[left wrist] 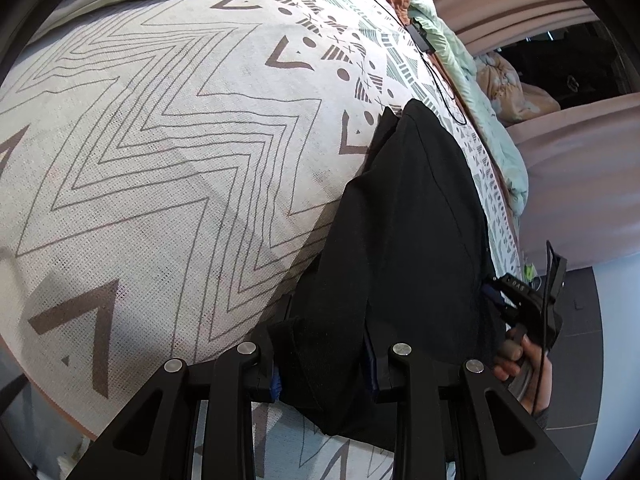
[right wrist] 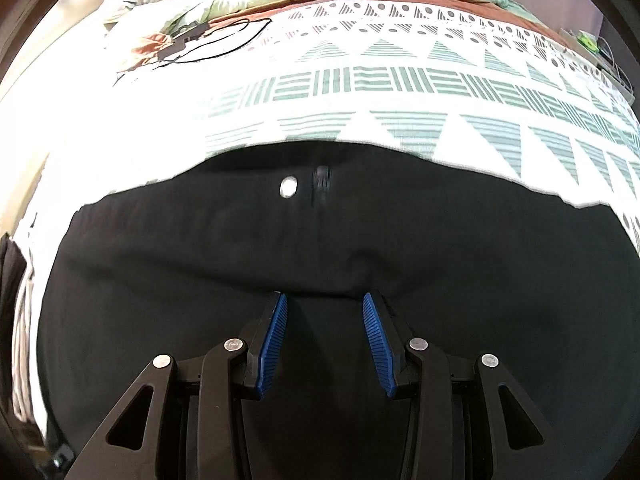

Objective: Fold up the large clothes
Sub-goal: 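Close both tools on the folded black shirt's edge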

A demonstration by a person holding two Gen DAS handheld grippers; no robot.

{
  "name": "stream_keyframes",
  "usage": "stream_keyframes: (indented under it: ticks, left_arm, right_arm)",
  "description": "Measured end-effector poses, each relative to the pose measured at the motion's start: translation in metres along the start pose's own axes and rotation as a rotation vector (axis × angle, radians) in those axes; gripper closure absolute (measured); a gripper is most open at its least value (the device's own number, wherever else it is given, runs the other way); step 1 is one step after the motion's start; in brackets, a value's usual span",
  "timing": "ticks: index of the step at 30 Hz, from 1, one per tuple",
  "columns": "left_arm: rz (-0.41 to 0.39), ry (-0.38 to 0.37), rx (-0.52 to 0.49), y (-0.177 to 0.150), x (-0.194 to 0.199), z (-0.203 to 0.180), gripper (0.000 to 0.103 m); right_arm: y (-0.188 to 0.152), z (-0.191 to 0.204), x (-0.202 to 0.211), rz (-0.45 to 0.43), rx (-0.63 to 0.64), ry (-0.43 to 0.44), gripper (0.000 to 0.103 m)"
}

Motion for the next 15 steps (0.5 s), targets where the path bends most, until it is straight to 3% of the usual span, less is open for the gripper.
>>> stream_keyframes:
  ticks: [10,15]
  left_arm:
    - [-0.004,-0.021,0.015,-0.001,0.0,0.003,0.073]
    - [0.006,-0.038,0.022,0.001,0.001,0.005,0.074]
  right_arm:
    - [0.041,-0.017,-0.015,-0.002,-0.023,-0.031,0.061]
    - [0.041,-0.019,0.005,-0.016,-0.023,-0.057,0.061]
Point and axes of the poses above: each gripper's, at about its wrist camera, not at the fingertips, and x roughly against the way its jaws point, z to its left, y to its top, the point moved 3 cm from there along -x, roughly the way its jaws point, and after that the axes turned 14 degrees about x, right-handed, at the moved point
